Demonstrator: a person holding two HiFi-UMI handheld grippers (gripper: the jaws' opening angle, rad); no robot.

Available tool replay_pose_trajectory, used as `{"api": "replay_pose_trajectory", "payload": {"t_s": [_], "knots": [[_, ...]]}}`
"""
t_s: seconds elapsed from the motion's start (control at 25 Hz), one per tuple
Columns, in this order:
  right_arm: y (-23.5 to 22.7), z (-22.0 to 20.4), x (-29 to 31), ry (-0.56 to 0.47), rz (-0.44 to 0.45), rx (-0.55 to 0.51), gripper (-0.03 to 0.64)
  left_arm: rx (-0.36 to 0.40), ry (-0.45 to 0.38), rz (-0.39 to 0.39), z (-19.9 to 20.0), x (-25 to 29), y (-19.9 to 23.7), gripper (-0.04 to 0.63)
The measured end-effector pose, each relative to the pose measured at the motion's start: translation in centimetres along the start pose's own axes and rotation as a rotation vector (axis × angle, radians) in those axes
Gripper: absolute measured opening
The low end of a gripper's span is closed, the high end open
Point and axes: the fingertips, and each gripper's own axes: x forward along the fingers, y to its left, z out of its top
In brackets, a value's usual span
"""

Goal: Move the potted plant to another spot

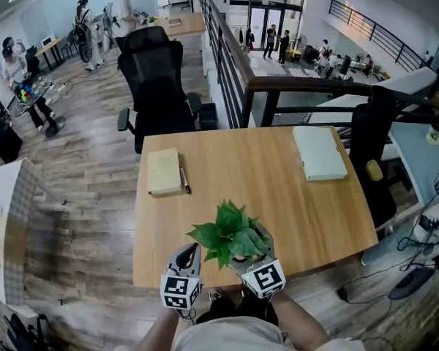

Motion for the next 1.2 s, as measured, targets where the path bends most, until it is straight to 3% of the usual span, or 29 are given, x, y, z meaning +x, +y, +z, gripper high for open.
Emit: {"api": "replay_pose_trajectory", "payload": {"t_s": [0.28, 0.56, 0.88, 1.2], "knots": [[-2.0, -1.2, -3.0, 0.029, -0.065, 0.016, 0.508, 0.017, 0.023, -0.08, -0.6, 2.8, -3.2, 0.011], [-6.8, -3.0, -7.2, 0.024, -0.237, 0.04, 0.508, 0.048, 0.048, -0.18, -1.4, 6.0, -7.3, 0.011], [-12.0, -4.4, -14.4, 0.047, -0.413, 0.053, 0.508, 0.105, 0.068, -0.338, -1.6, 9.6, -14.8, 0.011], [-14.2, -7.2, -19.1, 0.096, -0.508, 0.1, 0.508, 0.123, 0.09, -0.425, -2.4, 11.4, -19.3, 0.011]]}}
